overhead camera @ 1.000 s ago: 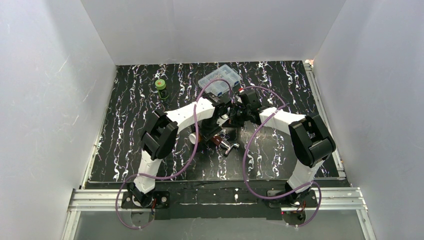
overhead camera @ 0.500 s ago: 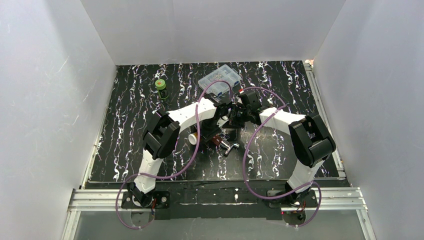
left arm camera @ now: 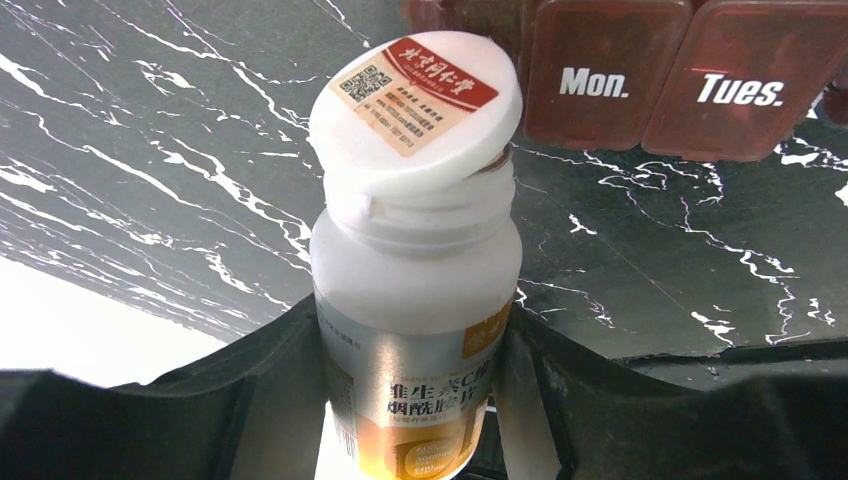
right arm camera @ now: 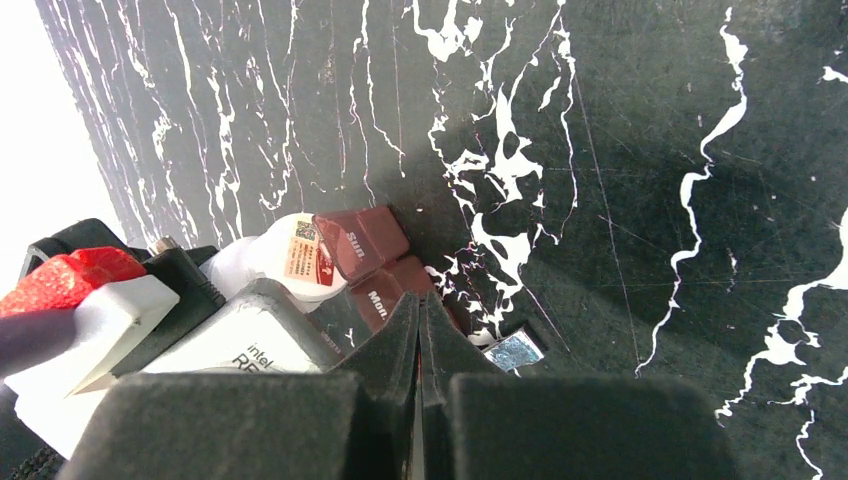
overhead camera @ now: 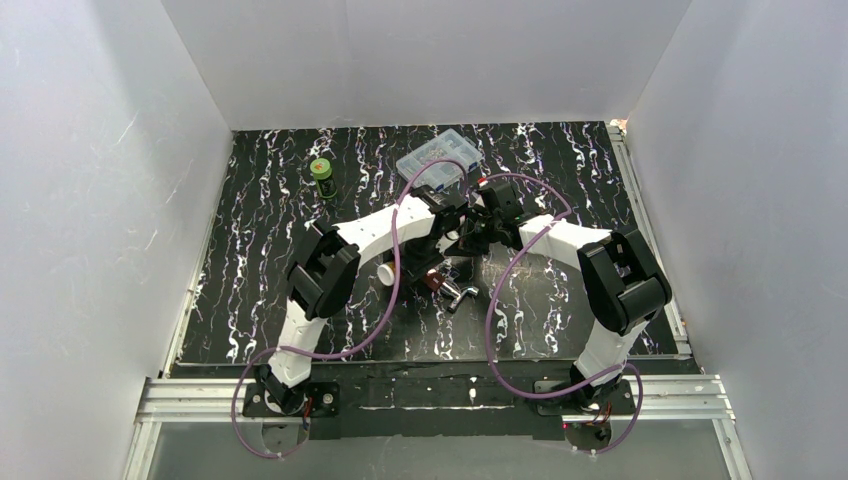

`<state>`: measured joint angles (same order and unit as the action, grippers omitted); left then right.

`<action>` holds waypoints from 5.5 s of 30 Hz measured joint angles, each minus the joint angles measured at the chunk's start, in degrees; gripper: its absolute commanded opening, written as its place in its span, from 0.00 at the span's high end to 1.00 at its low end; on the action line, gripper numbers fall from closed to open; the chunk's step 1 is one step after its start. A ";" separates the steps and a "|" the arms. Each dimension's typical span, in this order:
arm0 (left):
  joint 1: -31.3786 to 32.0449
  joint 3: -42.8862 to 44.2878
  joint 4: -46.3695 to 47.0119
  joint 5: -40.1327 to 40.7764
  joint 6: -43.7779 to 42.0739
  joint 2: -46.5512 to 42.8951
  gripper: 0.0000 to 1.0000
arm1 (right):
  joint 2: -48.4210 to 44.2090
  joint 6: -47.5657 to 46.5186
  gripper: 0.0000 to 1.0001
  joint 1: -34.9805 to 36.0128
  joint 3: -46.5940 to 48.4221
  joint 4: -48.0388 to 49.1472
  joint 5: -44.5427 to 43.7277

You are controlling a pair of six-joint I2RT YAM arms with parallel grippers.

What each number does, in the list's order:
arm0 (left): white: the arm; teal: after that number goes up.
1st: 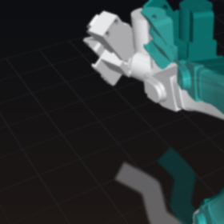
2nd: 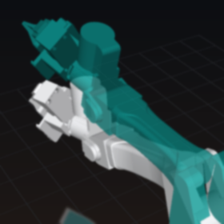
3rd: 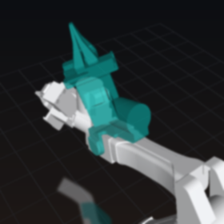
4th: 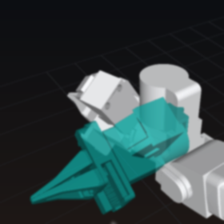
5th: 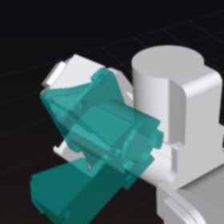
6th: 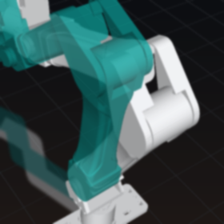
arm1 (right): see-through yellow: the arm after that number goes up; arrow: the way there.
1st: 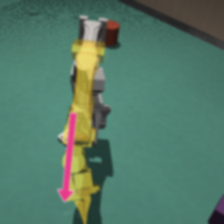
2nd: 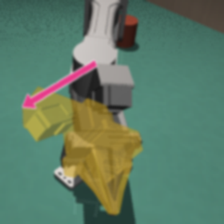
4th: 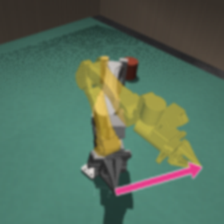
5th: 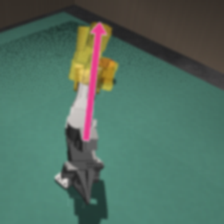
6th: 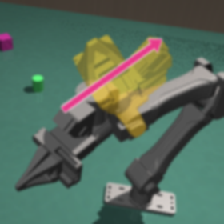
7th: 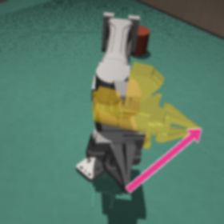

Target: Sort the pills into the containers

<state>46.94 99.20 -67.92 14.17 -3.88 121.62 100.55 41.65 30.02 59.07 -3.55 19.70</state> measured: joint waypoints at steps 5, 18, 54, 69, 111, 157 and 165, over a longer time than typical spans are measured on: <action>0.24 0.20 -0.39 0.81 -0.04 0.15 1.00 | 0.00 -0.04 0.97 -0.02 0.00 0.02 0.15; 2.14 1.79 -1.46 4.50 0.00 2.91 1.00 | 0.11 -0.28 0.97 -0.11 -0.85 -2.73 -1.16; 3.17 2.01 -5.11 1.18 -0.39 2.71 1.00 | -1.92 0.15 0.97 0.44 -4.57 -0.98 0.39; 3.06 3.52 -6.05 0.85 -0.15 3.23 1.00 | -2.95 0.17 0.97 0.11 -4.57 -0.55 -0.20; 3.10 -11.06 8.41 -0.07 -2.01 -7.39 1.00 | -2.82 1.03 0.97 -1.11 -3.34 9.07 -2.97; 4.15 3.02 -5.88 7.52 -5.81 4.55 1.00 | -2.82 1.88 0.97 -1.79 -3.37 6.47 -5.16; 4.50 5.81 -8.02 8.83 -5.90 6.82 1.00 | -2.82 1.86 0.97 -1.88 -3.48 5.79 -5.99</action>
<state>51.44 105.01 -75.94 23.00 -9.78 128.44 97.73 43.51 28.14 55.59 2.24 13.72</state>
